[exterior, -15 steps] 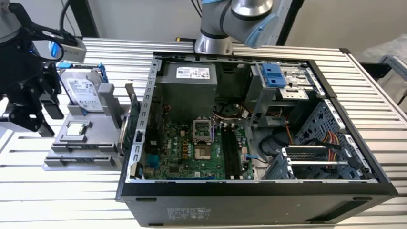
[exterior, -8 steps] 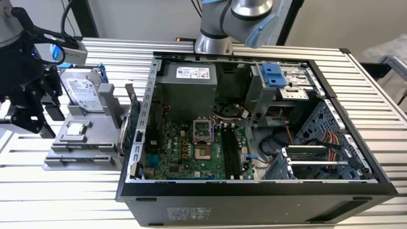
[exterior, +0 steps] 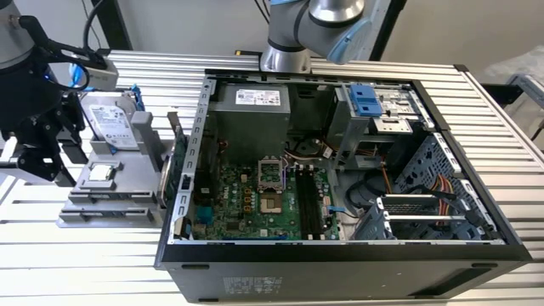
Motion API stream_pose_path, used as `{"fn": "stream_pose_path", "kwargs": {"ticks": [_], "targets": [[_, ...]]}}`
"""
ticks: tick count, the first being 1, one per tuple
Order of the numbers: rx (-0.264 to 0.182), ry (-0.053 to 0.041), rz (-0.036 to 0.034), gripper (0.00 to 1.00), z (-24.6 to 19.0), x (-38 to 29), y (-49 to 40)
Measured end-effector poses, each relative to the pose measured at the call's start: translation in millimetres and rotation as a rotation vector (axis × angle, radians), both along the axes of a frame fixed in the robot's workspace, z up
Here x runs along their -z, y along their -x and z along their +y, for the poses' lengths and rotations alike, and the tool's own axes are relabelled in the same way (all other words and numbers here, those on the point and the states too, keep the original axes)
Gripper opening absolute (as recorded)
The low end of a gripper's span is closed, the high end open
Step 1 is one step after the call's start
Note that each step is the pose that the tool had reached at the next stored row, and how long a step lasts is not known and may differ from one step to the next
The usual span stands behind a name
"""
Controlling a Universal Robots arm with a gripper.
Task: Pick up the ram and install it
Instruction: 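Pick up the ram and move it above insertion slot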
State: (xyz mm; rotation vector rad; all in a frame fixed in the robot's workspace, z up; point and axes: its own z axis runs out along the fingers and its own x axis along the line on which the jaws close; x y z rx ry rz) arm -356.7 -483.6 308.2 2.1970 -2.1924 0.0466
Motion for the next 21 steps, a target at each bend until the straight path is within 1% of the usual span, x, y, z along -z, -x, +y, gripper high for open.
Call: {"fn": "stream_pose_path", "kwargs": {"ticks": [16,21], "targets": [[0.0,0.0013,0.0001,1.0,0.7,10.8,-0.5],[0.0,0.0013,0.0001,1.0,0.9,13.7,-2.5]]}}
